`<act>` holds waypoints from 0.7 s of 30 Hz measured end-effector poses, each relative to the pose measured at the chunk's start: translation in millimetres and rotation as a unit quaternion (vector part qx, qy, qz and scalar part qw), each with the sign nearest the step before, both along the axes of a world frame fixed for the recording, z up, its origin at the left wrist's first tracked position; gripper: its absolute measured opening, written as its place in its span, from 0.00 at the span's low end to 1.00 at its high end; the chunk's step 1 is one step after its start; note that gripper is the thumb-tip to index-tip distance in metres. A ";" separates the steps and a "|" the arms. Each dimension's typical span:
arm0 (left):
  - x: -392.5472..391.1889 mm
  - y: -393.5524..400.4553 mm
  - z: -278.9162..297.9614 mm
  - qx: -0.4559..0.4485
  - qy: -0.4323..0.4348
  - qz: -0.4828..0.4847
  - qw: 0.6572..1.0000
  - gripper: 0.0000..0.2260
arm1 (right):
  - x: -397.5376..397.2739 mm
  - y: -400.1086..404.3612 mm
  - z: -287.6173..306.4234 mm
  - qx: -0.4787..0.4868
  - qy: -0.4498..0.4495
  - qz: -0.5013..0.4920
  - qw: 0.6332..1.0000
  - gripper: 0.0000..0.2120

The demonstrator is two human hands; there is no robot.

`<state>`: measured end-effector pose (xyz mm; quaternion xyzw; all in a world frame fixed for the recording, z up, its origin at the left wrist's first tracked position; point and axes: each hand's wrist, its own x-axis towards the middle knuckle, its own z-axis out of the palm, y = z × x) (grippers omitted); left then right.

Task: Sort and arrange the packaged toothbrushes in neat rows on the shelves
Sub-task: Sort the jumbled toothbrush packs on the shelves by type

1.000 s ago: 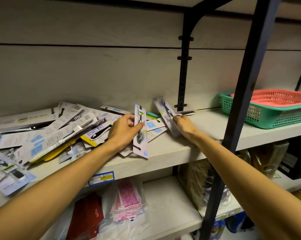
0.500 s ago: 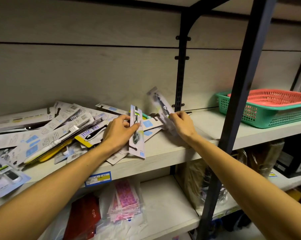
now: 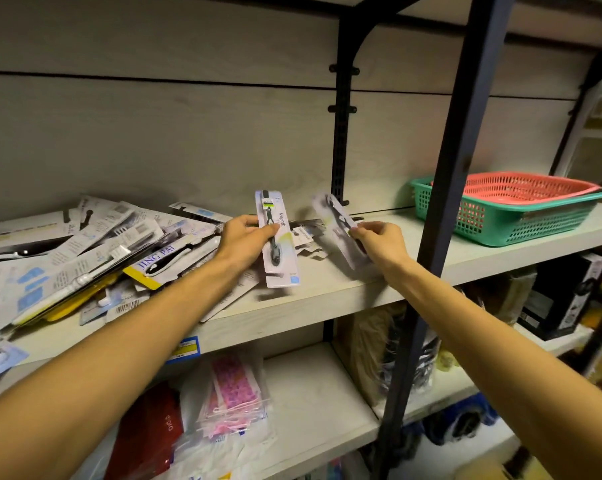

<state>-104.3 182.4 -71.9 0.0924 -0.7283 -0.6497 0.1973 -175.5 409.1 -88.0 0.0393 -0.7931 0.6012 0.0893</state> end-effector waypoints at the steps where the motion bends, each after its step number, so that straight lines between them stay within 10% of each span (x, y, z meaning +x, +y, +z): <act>1: 0.5 0.1 1.3 0.042 -0.016 -0.012 0.999 0.09 | 3.4 -5.3 2.2 -0.042 -0.006 0.017 0.999 0.08; 6: 5.0 -2.4 10.7 0.223 -0.065 -0.084 0.969 0.14 | 23.4 -44.9 12.5 -0.121 -0.044 0.110 0.986 0.11; 13: 6.7 -11.3 17.0 0.290 -0.074 -0.077 0.951 0.11 | 35.6 -80.3 14.4 -0.095 -0.006 0.142 0.985 0.02; 21: 5.0 -22.3 11.7 0.267 -0.075 -0.050 0.960 0.15 | 39.3 -82.1 13.7 -0.021 0.022 0.193 0.981 0.14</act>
